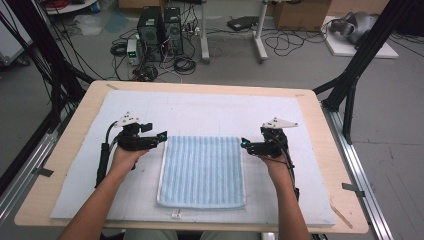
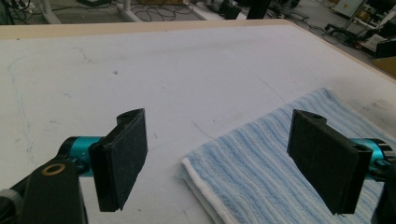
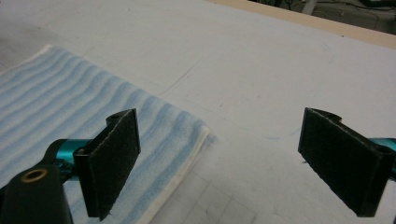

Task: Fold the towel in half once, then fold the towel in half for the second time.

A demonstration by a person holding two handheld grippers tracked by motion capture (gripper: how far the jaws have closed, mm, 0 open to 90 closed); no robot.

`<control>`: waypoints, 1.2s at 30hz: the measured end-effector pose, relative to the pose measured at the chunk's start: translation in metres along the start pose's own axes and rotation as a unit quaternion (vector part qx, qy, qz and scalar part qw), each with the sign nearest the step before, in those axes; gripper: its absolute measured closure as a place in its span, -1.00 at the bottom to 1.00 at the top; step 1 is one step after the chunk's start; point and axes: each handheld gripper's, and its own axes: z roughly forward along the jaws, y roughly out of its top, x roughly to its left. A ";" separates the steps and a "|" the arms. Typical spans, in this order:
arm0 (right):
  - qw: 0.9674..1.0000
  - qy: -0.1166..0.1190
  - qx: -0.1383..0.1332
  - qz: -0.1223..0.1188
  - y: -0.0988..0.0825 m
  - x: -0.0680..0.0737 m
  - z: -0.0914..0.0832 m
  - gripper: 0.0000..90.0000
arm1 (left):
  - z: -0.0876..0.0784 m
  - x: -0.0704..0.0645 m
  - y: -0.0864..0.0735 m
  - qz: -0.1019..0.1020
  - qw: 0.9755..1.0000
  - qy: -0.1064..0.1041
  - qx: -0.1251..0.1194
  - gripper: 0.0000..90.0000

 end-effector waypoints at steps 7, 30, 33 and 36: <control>1.000 0.008 -0.003 -0.004 0.003 0.001 -0.002 -0.74 | -0.002 0.003 0.002 -0.011 1.000 0.001 -0.007 -0.54; 0.999 0.018 0.018 -0.019 0.004 0.009 0.004 -0.74 | 0.036 0.007 -0.014 0.032 0.997 0.047 0.059 -0.25; 1.000 0.015 0.021 -0.014 0.004 0.008 0.005 -0.74 | 0.041 0.006 -0.017 0.034 0.995 0.051 0.074 -0.15; 1.000 0.016 0.022 -0.014 0.004 0.008 0.005 -0.74 | 0.044 0.004 -0.019 0.044 0.994 0.054 0.084 -0.04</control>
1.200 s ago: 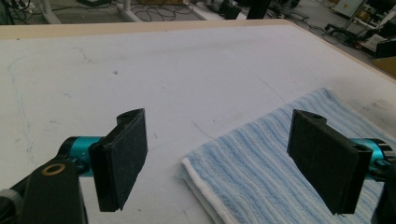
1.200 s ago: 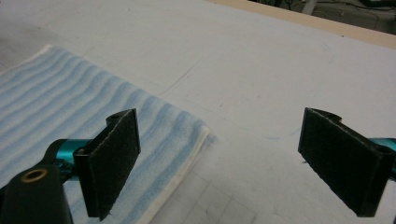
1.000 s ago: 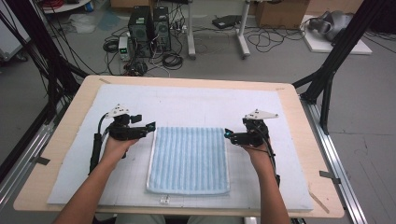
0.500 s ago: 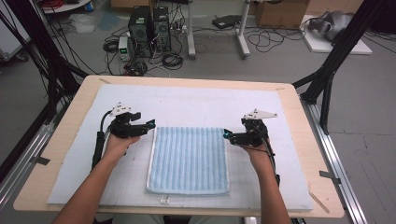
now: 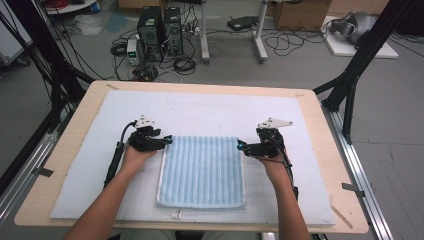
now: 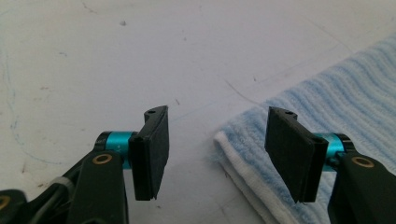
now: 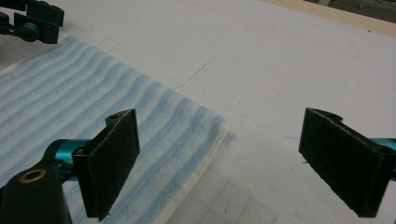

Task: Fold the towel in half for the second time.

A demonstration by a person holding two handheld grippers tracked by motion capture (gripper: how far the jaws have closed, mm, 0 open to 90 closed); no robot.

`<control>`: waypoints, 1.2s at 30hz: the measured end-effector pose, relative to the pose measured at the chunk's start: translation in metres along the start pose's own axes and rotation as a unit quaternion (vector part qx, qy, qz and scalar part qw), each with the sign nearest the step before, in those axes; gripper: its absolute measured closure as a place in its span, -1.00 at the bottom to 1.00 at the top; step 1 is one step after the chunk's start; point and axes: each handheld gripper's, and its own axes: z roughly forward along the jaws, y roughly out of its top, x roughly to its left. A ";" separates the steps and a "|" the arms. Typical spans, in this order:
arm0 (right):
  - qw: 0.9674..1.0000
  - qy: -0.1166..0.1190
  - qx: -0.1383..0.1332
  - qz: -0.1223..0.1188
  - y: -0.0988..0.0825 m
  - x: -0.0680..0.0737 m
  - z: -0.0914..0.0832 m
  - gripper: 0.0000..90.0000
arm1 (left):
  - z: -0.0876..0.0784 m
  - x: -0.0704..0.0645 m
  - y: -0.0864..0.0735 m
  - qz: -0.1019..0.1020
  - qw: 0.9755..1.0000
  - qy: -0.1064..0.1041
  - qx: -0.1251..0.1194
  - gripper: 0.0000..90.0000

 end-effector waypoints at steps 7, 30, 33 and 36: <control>1.000 0.000 0.008 0.002 -0.001 0.000 0.005 -0.74 | 0.003 -0.012 0.000 0.067 0.998 -0.003 0.016 0.43; 0.998 -0.009 0.049 0.038 0.001 -0.010 0.039 -0.68 | -0.001 -0.004 0.001 0.015 1.000 -0.022 0.006 0.95; 0.997 0.000 0.067 0.023 0.005 -0.009 0.047 -0.33 | -0.003 -0.003 0.003 0.007 1.000 -0.024 -0.003 0.95; 0.996 -0.001 0.080 0.029 0.004 -0.010 0.055 -0.10 | -0.004 -0.002 0.003 0.001 1.000 -0.029 -0.003 0.95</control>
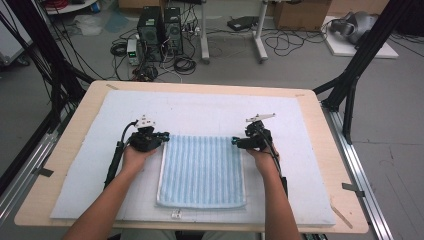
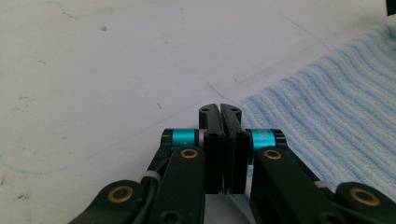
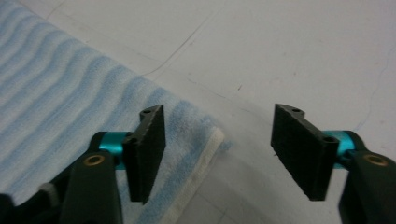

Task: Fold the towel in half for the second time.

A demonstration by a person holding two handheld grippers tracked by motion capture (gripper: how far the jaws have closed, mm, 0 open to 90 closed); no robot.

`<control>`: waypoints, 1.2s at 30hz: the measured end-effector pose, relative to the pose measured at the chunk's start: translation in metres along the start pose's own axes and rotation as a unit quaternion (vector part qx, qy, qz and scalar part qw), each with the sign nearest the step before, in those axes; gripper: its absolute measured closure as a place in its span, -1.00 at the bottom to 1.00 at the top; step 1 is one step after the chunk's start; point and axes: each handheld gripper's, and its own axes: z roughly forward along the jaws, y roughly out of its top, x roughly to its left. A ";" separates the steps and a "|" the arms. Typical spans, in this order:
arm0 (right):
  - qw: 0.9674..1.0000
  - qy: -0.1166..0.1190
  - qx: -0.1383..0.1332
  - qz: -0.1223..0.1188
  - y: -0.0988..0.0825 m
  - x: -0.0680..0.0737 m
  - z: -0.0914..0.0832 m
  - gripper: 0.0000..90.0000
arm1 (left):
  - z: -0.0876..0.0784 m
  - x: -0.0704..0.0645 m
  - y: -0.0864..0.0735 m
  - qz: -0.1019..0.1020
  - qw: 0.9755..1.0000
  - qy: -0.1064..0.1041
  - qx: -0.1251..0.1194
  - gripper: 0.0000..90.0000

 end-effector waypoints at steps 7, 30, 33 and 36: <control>0.999 0.010 0.020 -0.023 -0.004 0.005 0.008 0.81 | -0.005 0.005 0.002 -0.021 1.000 -0.017 -0.001 0.95; 0.997 -0.046 -0.061 -0.034 0.018 0.007 -0.003 0.93 | -0.014 0.020 0.024 -0.106 0.990 -0.027 -0.083 0.96; 0.996 -0.049 -0.067 -0.035 0.024 0.006 -0.003 0.93 | -0.012 0.026 0.023 -0.122 0.988 -0.022 -0.094 0.96; 0.995 -0.053 -0.072 -0.044 0.032 0.008 -0.003 0.93 | -0.012 0.030 0.022 -0.134 0.986 -0.026 -0.098 0.96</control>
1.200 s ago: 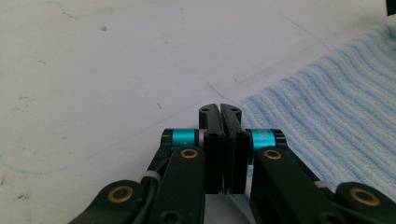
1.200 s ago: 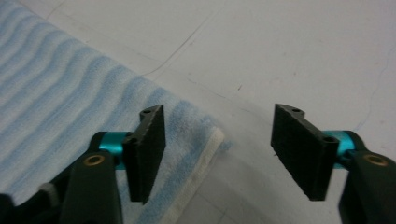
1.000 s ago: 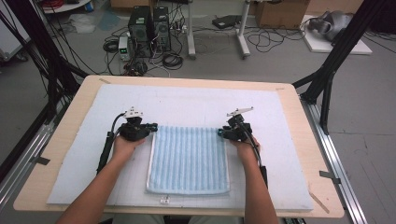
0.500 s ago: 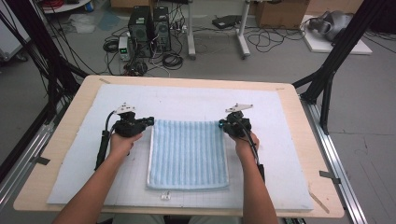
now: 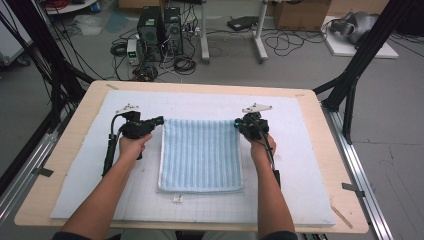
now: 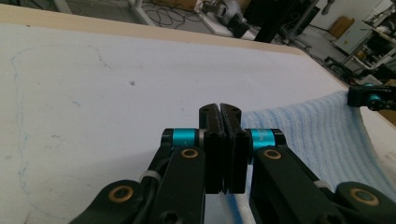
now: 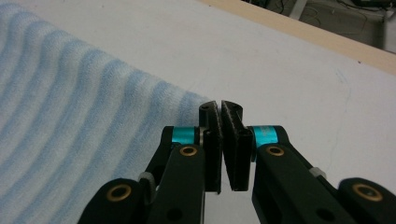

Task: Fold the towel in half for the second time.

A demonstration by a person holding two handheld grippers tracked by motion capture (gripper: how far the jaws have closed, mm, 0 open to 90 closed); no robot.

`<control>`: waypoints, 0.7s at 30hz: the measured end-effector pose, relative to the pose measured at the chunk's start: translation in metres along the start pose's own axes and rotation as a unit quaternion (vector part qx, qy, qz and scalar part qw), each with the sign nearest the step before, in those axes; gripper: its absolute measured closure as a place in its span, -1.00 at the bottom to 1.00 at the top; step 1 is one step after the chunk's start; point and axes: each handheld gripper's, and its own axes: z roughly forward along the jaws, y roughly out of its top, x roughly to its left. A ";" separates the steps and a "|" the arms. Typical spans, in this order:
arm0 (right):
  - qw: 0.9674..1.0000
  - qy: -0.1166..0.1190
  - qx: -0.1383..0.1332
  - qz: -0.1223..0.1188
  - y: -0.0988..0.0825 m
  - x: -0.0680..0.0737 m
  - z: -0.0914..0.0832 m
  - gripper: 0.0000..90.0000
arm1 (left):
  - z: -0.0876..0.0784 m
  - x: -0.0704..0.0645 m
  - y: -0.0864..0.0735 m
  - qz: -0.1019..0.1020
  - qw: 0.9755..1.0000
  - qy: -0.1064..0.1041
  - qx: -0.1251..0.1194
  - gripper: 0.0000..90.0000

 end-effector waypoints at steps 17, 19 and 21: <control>0.999 0.023 -0.025 0.001 -0.009 0.010 -0.029 0.93 | -0.024 -0.016 0.003 0.028 0.998 -0.052 0.025 0.95; 0.999 0.026 -0.029 -0.001 -0.013 0.013 -0.036 0.93 | -0.029 -0.020 0.002 0.030 0.998 -0.058 0.025 0.95; 0.999 0.029 -0.035 0.000 -0.017 0.015 -0.042 0.93 | -0.034 -0.024 0.001 0.039 0.997 -0.060 0.025 0.95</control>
